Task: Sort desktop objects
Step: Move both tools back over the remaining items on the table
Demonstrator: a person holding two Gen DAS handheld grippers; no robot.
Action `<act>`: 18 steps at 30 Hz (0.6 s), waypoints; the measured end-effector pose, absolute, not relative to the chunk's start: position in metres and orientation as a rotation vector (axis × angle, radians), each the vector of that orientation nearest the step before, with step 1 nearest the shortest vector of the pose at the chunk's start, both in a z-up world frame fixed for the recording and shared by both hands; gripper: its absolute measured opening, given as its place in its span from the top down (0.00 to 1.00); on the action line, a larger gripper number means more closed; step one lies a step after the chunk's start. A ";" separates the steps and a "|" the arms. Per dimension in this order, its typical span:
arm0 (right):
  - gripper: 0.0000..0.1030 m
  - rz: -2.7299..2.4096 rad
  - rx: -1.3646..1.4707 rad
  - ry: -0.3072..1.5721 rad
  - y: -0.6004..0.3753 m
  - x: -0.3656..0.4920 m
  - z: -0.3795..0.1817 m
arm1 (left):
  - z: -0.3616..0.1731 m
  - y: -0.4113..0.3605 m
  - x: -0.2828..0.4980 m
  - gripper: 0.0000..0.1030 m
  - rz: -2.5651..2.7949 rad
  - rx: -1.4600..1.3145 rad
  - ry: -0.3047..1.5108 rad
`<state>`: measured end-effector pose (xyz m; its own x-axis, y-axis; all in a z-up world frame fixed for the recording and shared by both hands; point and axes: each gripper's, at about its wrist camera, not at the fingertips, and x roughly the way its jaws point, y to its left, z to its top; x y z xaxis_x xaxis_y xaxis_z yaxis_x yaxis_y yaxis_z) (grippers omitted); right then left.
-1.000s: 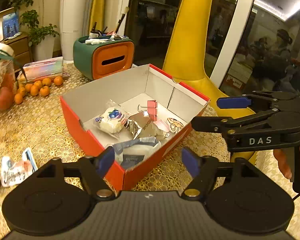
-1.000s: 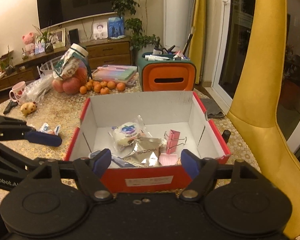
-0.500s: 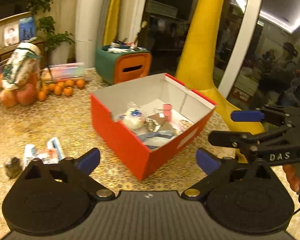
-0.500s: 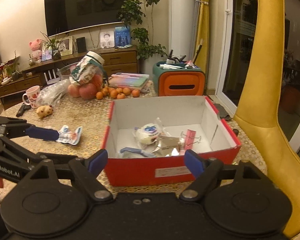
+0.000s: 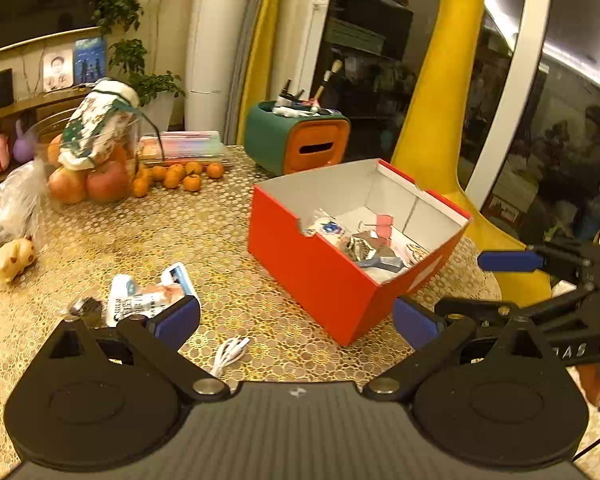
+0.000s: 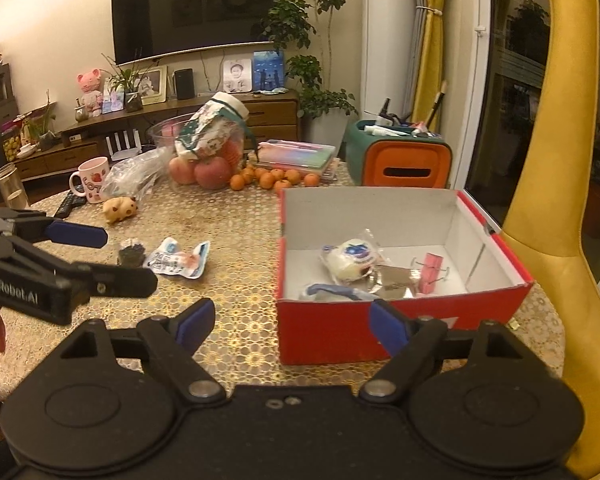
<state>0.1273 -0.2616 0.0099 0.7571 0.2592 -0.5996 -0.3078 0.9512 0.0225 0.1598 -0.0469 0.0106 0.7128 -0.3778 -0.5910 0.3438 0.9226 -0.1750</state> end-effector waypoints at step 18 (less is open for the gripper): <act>0.19 0.413 -0.109 0.681 -0.194 0.139 -0.021 | -0.026 0.023 0.167 0.00 -0.289 -0.070 0.666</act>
<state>0.1386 -0.1945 -0.0212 0.6996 0.3353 -0.6309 -0.4055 0.9134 0.0358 0.1671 0.0229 -0.0257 0.7478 -0.2868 -0.5988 0.2421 0.9576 -0.1564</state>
